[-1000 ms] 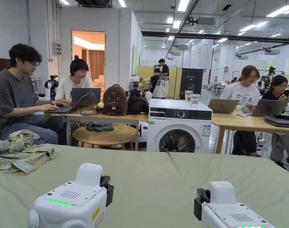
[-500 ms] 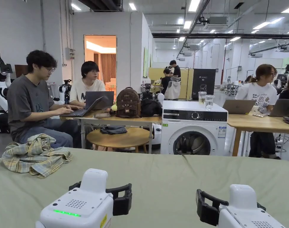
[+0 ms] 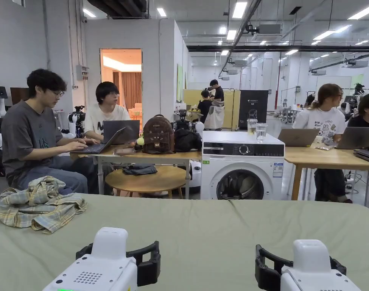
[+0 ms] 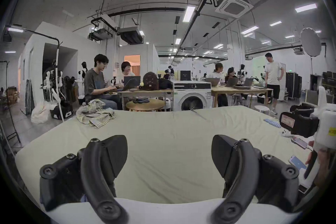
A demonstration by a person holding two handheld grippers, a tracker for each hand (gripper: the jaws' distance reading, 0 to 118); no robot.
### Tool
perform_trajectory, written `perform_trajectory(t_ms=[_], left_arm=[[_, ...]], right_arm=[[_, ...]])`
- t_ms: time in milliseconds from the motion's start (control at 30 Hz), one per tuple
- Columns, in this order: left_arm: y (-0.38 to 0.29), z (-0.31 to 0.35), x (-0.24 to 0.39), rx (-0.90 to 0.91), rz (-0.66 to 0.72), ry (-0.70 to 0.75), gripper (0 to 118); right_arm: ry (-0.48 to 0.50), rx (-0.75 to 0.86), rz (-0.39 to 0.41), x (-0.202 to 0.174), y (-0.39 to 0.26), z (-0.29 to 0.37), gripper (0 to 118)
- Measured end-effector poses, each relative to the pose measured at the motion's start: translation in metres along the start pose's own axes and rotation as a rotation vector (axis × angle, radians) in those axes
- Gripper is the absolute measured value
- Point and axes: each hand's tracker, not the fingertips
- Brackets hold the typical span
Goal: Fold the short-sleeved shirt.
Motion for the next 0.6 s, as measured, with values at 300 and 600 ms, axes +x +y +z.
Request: perform_trajectory(t_ms=[300, 600], left_arm=[[0.000, 0.010, 0.009, 0.008, -0.048, 0.030, 96], [0.007, 0.012, 0.011, -0.011, -0.016, -0.031, 96]], right_arm=[[0.039, -0.035, 0.065, -0.014, -0.003, 0.016, 94], [0.045, -0.108, -0.023, -0.018, 0.005, 0.016, 94]])
